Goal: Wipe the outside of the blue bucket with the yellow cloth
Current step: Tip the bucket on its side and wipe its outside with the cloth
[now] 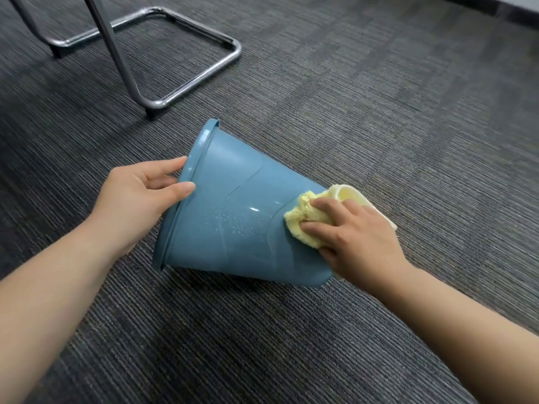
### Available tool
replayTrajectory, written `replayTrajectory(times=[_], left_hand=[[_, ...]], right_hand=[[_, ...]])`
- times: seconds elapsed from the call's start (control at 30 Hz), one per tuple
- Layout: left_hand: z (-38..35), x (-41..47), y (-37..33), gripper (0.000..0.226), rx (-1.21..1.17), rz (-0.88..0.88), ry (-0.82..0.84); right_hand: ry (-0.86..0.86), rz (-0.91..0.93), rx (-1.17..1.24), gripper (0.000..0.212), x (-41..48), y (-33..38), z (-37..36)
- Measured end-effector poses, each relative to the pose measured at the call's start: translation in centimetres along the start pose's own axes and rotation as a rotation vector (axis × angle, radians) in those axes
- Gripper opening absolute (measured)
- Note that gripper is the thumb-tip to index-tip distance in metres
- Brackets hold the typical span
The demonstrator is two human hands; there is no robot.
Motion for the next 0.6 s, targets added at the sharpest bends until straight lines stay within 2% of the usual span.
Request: replayTrajectory(times=[0.23, 0.3, 0.43, 0.5, 0.6], left_hand=[[-0.6, -0.2, -0.6, 0.04, 0.057, -0.045, -0.037], [-0.7, -0.2, -0.8, 0.052, 0.098, -0.036, -0.003], [-0.9, -0.5, 0.0, 0.08, 0.184, 0.065, 0.182], [-0.8, -0.8, 0.6, 0.079, 0.223, 0.109, 0.245], [-0.4, -1.2, 1.5, 0.064, 0.331, 0.131, 0.227]], right_hand=[[0.032, -0.184, 0.069, 0.03, 0.1, -2.1, -0.3], [0.045, -0.236, 0.054, 0.025, 0.1, -2.8, -0.8], [0.088, -0.304, -0.008, 0.025, 0.1, -3.6, -1.4], [0.104, -0.343, -0.023, 0.024, 0.2, -3.9, -1.6], [0.091, -0.392, -0.031, 0.024, 0.3, -4.5, -1.7]])
Point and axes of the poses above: each hand's wrist, its own x-axis towards the middle knuckle, its own z-axis out of the back of the hand, y = z × x, the point moved 5 cm from there along x, towards the middle knuckle, and after that the axes turned 12 degrees about z, right-handed, at the moved point
